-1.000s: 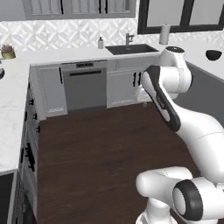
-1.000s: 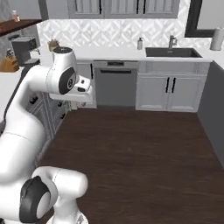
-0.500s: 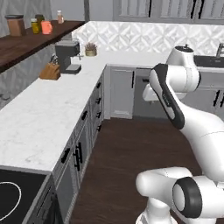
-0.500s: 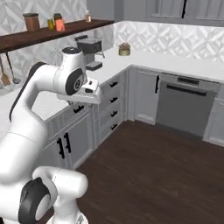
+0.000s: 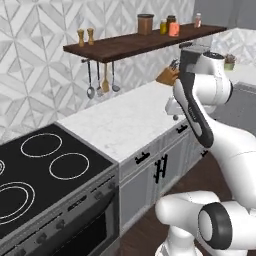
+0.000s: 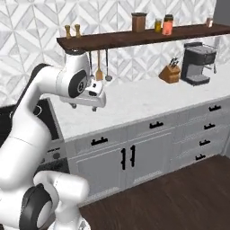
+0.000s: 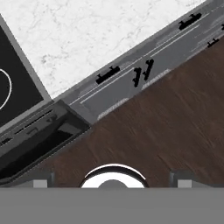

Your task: Gather all objects into one cabinet and sort the glasses and bowls to opposite sides.

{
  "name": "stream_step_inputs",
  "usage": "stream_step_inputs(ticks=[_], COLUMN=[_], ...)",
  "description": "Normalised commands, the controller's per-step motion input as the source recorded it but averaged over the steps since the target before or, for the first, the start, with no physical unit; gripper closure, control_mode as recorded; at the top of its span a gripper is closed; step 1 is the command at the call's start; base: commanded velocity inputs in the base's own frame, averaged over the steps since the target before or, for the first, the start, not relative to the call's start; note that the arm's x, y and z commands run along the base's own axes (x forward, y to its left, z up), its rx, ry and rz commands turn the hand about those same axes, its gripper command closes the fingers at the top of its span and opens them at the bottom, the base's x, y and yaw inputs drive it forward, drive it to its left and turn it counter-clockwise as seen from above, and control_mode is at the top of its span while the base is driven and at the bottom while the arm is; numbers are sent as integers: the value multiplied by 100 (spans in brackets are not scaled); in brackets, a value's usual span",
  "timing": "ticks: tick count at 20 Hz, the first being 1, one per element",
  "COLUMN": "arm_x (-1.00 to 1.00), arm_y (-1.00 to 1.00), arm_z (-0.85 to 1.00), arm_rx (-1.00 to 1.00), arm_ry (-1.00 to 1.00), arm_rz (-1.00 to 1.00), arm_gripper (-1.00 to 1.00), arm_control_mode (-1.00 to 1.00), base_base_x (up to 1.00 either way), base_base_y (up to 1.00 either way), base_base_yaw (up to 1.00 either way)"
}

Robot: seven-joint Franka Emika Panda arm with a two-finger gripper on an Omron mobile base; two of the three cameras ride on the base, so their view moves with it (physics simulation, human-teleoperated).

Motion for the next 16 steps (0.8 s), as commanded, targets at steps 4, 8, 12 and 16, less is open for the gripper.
stream_step_inputs(ticks=[4,8,12,16], arm_x=[0,0,0,0], arm_y=[0,0,0,0], arm_z=[0,0,0,0], arm_rx=[0,0,0,0], arm_ry=[0,0,0,0], arm_rz=[0,0,0,0], arm_gripper=[-100,-100,-100,-100], arm_control_mode=[100,100,100,100], base_base_x=[30,31,51,61], base_base_y=[-21,-58,-94,-100], base_base_yaw=[91,77,36,12])
